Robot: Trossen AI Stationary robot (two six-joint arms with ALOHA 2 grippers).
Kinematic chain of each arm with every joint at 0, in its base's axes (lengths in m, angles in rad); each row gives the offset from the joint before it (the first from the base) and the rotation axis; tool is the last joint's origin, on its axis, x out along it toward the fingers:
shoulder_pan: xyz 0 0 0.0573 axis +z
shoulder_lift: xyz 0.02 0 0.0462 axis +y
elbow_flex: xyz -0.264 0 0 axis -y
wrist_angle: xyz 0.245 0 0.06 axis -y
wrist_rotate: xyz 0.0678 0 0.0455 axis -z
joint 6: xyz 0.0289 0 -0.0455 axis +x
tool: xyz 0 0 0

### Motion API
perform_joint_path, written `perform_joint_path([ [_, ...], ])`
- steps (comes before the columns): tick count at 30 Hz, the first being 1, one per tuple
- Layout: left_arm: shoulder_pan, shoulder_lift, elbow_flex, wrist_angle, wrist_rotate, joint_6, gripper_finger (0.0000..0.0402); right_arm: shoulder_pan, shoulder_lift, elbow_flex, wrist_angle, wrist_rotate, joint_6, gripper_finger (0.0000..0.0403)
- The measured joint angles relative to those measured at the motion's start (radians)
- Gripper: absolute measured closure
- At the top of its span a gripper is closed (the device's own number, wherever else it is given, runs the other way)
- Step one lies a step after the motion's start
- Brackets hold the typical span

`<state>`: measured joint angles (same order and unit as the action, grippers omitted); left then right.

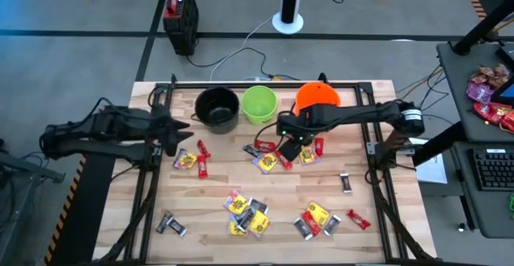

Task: Sort candy by brand, put in halloween buckets
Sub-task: Put the red chocolate bar into the green bucket

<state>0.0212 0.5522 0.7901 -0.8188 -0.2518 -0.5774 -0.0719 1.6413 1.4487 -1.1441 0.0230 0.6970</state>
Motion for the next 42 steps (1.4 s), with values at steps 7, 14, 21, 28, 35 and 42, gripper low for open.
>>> perform_joint_path([
  [7,0.0,0.06,-0.001,-0.016,-0.004,-0.089,0.0214,0.002,0.074,0.0,-0.001,-0.077,0.012,0.0211],
  [14,0.0,0.108,-0.005,-0.009,-0.012,-0.142,0.0214,0.036,0.12,0.0,0.037,-0.053,0.048,0.0211],
  [21,0.0,0.134,0.03,0.025,-0.018,-0.116,0.0214,0.08,0.223,0.0,0.175,0.0,0.054,0.0211],
  [28,0.0,0.136,0.077,0.026,-0.028,-0.056,0.0214,0.073,0.292,-0.001,0.19,-0.02,0.062,0.0211],
  [35,0.0,0.137,0.075,0.025,-0.048,-0.059,0.0214,0.07,0.293,-0.001,0.191,-0.023,0.062,0.0201],
  [42,0.0,0.154,0.073,0.025,-0.049,-0.053,0.0214,0.067,0.298,-0.001,0.195,-0.005,0.046,0.0145],
])
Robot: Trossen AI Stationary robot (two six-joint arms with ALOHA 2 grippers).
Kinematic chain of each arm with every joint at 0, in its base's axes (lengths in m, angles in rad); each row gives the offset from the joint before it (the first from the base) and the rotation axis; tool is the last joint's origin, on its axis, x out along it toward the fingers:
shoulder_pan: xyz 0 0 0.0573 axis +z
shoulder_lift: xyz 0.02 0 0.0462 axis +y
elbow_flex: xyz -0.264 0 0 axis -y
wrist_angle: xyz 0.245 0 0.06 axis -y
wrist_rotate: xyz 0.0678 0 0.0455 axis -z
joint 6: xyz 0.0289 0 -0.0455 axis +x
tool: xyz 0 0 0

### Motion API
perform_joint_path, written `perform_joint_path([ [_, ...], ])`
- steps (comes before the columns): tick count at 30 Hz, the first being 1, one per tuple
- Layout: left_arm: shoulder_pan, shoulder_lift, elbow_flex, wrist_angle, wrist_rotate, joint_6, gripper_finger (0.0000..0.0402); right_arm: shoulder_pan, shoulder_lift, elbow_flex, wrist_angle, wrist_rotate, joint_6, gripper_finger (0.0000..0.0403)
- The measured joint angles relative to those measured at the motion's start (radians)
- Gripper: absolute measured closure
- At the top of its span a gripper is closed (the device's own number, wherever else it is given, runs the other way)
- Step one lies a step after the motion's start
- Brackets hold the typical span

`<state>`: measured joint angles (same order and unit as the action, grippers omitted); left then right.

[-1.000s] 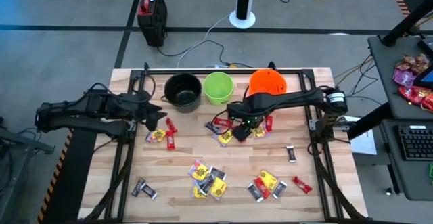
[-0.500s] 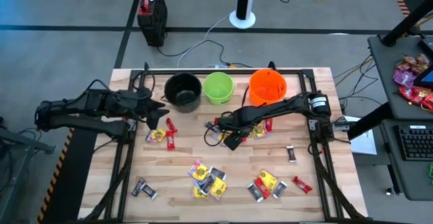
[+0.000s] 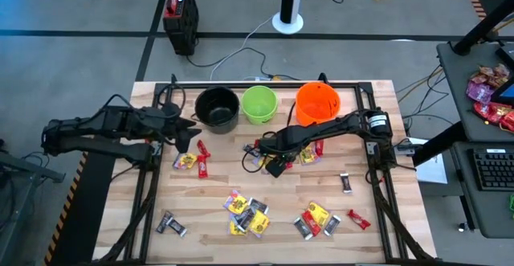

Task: Sort candy by brand, put in halloween buckets
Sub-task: Put the red chocolate bar into the green bucket

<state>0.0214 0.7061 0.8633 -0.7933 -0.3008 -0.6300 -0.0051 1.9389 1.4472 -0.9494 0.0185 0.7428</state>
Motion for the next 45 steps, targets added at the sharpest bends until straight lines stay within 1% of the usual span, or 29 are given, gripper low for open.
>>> perform_joint_path([
  [3,0.0,0.005,0.0,0.0,-0.001,0.0,0.0214,0.0,0.003,-0.013,0.012,-0.001,-0.027,0.0134],
  [5,0.0,0.007,-0.001,0.0,-0.005,0.005,0.0214,0.0,0.003,-0.03,0.059,-0.023,-0.042,0.0135],
  [8,0.0,0.01,-0.001,0.004,-0.005,0.013,0.0214,-0.002,0.003,-0.056,0.076,-0.059,-0.047,0.0146],
  [12,0.0,0.011,-0.001,0.01,-0.005,0.015,0.0214,-0.002,-0.001,-0.099,0.097,-0.078,-0.049,0.0174],
  [16,0.0,0.012,-0.001,0.013,-0.007,0.023,0.0214,-0.003,-0.004,-0.121,0.109,-0.089,-0.055,0.0218],
  [23,0.0,0.014,-0.001,0.029,-0.007,0.024,0.0214,-0.003,-0.005,-0.104,0.09,-0.114,-0.083,0.0329],
  [26,0.0,0.015,-0.001,0.035,-0.007,0.024,0.0214,-0.002,-0.005,-0.089,0.084,-0.139,-0.09,0.0358],
  [29,0.0,0.015,-0.002,0.043,-0.007,0.024,0.0214,0.001,-0.02,-0.081,0.055,-0.143,-0.093,0.0363],
  [36,0.0,0.016,-0.001,0.058,-0.007,0.044,0.0214,-0.004,-0.126,-0.022,-0.023,-0.134,-0.096,0.0362],
  [40,0.0,0.02,0.005,0.073,-0.007,0.045,0.0214,-0.034,-0.189,0.066,0.012,-0.126,-0.107,0.0364],
  [45,0.0,0.02,0.006,0.112,-0.005,0.045,0.0214,-0.133,-0.191,0.165,0.163,-0.045,-0.176,0.0364],
])
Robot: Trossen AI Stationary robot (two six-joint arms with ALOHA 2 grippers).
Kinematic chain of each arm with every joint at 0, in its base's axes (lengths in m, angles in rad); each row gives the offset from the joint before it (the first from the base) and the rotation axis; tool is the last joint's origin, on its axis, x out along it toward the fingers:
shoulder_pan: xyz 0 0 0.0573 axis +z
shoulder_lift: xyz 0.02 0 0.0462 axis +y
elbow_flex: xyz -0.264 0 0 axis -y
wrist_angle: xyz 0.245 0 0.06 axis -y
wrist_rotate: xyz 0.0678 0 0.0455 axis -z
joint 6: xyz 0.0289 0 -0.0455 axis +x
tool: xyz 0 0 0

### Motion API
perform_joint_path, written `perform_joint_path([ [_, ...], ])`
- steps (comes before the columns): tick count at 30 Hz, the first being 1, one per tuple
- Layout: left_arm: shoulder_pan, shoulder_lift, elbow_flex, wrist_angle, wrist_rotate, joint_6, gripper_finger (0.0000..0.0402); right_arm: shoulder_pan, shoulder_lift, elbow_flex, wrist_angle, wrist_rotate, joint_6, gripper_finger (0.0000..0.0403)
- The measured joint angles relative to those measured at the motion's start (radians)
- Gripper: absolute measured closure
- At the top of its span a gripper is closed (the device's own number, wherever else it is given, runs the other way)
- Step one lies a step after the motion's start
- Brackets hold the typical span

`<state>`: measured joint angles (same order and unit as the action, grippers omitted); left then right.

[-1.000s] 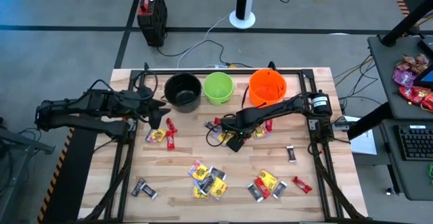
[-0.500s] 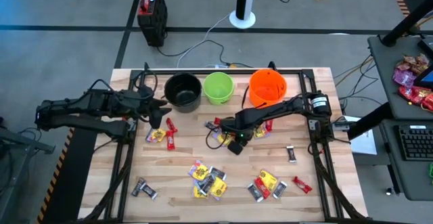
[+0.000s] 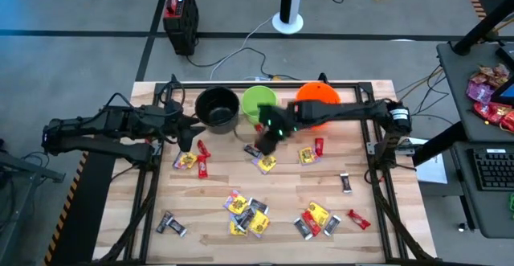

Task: Sort candy by brand, put in halloween buckets
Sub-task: Put the red chocolate bar into the green bucket, then put the yellow candy into the black bucket

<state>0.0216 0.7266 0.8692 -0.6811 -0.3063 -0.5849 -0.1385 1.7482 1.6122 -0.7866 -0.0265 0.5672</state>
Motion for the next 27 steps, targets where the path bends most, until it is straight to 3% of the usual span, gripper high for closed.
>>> perform_joint_path([
  [3,0.0,-0.001,0.0,0.01,0.001,-0.001,0.0214,-0.093,0.036,0.037,0.125,0.004,-0.058,0.0364],
  [7,0.0,-0.004,0.0,0.015,0.009,-0.028,0.0214,-0.218,0.108,0.08,0.149,0.055,-0.111,0.0363],
  [11,0.0,-0.006,0.0,0.015,0.031,-0.065,0.0214,-0.3,0.157,0.123,0.138,-0.01,-0.116,0.0341],
  [20,-0.001,-0.005,0.0,0.014,0.036,-0.118,0.0214,-0.316,0.19,0.204,0.025,-0.026,-0.123,0.0224],
  [27,-0.001,-0.005,0.0,-0.006,0.061,-0.152,0.0214,-0.311,0.175,0.32,-0.088,-0.022,-0.134,0.0181],
])
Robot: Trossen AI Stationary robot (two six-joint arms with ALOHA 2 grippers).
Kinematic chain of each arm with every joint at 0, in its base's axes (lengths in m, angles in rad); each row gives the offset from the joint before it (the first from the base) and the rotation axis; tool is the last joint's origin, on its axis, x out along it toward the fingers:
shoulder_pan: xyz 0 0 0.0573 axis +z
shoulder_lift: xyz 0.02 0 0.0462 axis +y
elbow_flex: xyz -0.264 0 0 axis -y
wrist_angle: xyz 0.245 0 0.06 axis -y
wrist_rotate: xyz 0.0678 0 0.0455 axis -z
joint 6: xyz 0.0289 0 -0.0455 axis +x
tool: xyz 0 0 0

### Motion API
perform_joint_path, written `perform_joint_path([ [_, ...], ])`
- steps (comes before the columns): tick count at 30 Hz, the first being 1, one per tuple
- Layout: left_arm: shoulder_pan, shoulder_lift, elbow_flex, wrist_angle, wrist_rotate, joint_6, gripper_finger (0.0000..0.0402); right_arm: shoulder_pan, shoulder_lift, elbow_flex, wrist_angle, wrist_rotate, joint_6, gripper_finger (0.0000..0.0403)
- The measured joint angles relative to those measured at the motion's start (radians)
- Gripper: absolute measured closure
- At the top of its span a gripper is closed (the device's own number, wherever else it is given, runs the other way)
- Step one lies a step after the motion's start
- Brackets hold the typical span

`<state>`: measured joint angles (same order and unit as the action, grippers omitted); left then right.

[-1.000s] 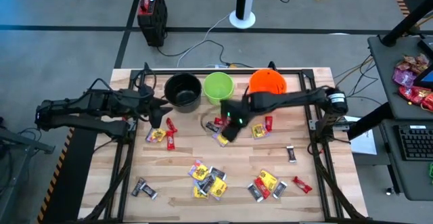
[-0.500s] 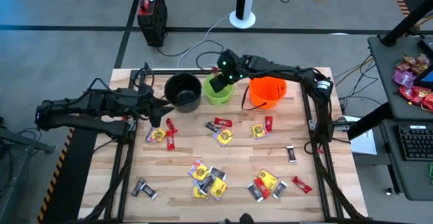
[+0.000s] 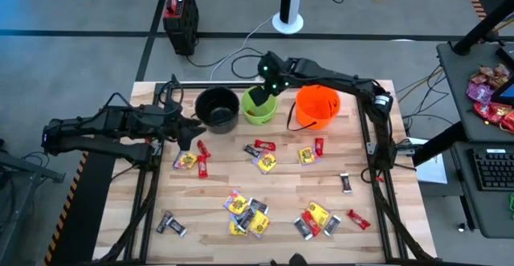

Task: Sort candy by brand, put in halloween buckets
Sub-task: Put the yellow candy into the black bucket

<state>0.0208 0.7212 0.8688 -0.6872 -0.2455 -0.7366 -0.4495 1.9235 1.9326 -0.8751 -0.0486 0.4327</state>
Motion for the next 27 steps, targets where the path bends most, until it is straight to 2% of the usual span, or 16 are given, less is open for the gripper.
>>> perform_joint_path([
  [5,0.0,0.024,0.0,-0.065,0.073,-0.103,0.0214,0.037,-0.051,0.081,-0.131,0.09,-0.081,0.0176],
  [10,-0.015,0.085,0.0,-0.122,0.179,-0.351,0.0214,0.073,-0.112,0.072,-0.186,0.112,-0.165,0.0176],
  [13,-0.057,0.142,0.0,-0.135,0.203,-0.51,0.0214,0.079,-0.158,0.041,-0.199,0.106,-0.215,0.0173],
  [17,-0.124,0.25,-0.001,-0.136,0.203,-0.697,0.0214,0.075,-0.231,-0.015,-0.219,0.03,-0.272,0.0168],
  [20,-0.171,0.34,0.0,-0.141,0.211,-0.817,0.0214,0.074,-0.313,-0.077,-0.21,0.022,-0.315,0.0163],
  [23,-0.206,0.419,0.012,-0.144,0.232,-0.907,0.0214,0.074,-0.394,-0.148,-0.181,0.022,-0.321,0.016],
  [27,-0.226,0.496,0.043,-0.198,0.259,-0.947,0.0214,0.074,-0.483,-0.238,-0.106,0.022,-0.317,0.0162],
])
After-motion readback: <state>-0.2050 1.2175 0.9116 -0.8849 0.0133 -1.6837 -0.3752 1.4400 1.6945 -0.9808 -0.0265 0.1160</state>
